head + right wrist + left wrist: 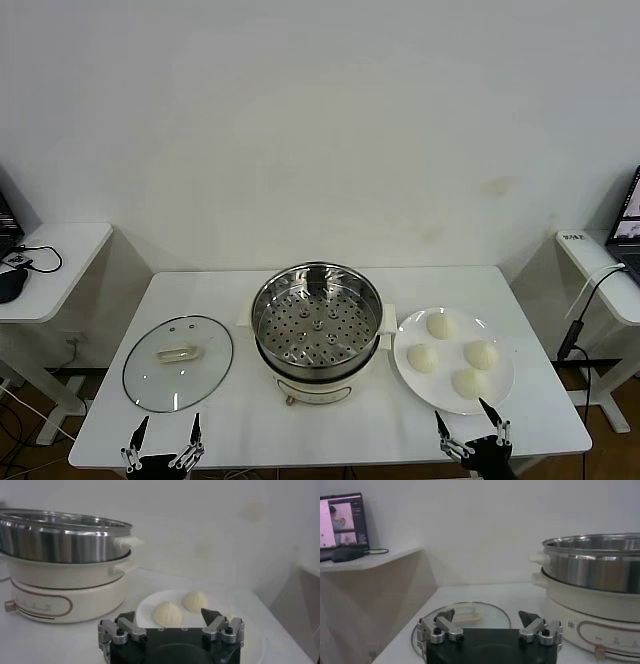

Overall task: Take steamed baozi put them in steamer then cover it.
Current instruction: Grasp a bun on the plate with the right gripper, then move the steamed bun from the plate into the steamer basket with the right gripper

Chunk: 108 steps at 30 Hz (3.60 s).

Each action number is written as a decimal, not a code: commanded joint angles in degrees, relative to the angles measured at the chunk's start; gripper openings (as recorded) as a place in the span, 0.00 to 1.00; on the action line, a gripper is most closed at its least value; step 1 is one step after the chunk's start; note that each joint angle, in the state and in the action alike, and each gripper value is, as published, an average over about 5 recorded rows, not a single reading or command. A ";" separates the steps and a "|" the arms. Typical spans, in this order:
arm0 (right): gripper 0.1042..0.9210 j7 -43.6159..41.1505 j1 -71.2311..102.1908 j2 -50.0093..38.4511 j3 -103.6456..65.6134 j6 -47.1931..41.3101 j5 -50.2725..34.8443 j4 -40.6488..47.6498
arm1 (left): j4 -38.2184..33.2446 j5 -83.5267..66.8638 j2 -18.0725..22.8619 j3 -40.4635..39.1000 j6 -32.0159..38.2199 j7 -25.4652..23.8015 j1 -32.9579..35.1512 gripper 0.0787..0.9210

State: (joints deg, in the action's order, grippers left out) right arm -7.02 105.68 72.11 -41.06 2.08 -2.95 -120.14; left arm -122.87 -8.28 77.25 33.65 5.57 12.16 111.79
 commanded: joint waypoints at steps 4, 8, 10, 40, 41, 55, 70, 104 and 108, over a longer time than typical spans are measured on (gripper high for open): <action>0.88 -1.13 -8.17 -8.12 -5.86 -6.97 15.78 0.33 | -0.68 0.24 -0.73 0.94 -2.31 0.34 -0.58 0.88; 0.88 -3.96 -14.92 -13.89 -5.94 -11.07 21.94 2.71 | -1.29 1.50 -1.10 1.47 -3.58 -0.29 -1.31 0.88; 0.88 -6.03 -18.81 -17.52 -5.38 -12.74 24.69 4.78 | -1.75 2.04 -1.13 1.60 -4.08 -0.46 -1.54 0.88; 0.88 -52.18 -101.15 -38.86 72.44 -8.95 18.31 47.48 | -3.99 6.21 -0.61 5.01 -4.09 0.53 -1.74 0.88; 0.88 -52.35 -102.10 -37.84 74.16 -8.97 18.07 48.11 | -3.98 6.20 -0.64 5.13 -4.11 0.51 -1.82 0.88; 0.88 -51.83 -102.66 -27.58 80.70 -9.45 19.79 54.80 | -3.54 6.04 -0.39 5.89 -4.09 0.32 -2.98 0.88; 0.87 -48.03 -99.47 -22.58 77.33 -9.07 24.60 61.63 | -3.93 6.15 0.17 6.38 -3.93 0.11 -2.32 0.88; 0.65 -49.79 -107.95 -30.14 81.82 -11.12 15.07 50.11 | -4.42 6.17 0.28 6.25 -3.69 0.13 -2.06 0.88; 0.65 -50.16 -114.27 -34.47 85.04 -12.77 8.64 44.75 | -4.24 6.10 0.00 5.87 -3.69 0.16 -2.36 0.88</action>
State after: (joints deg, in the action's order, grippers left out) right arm -56.83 0.19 44.11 39.70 -9.10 15.04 -66.62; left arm -127.17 -2.22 77.16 39.49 1.88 12.30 109.33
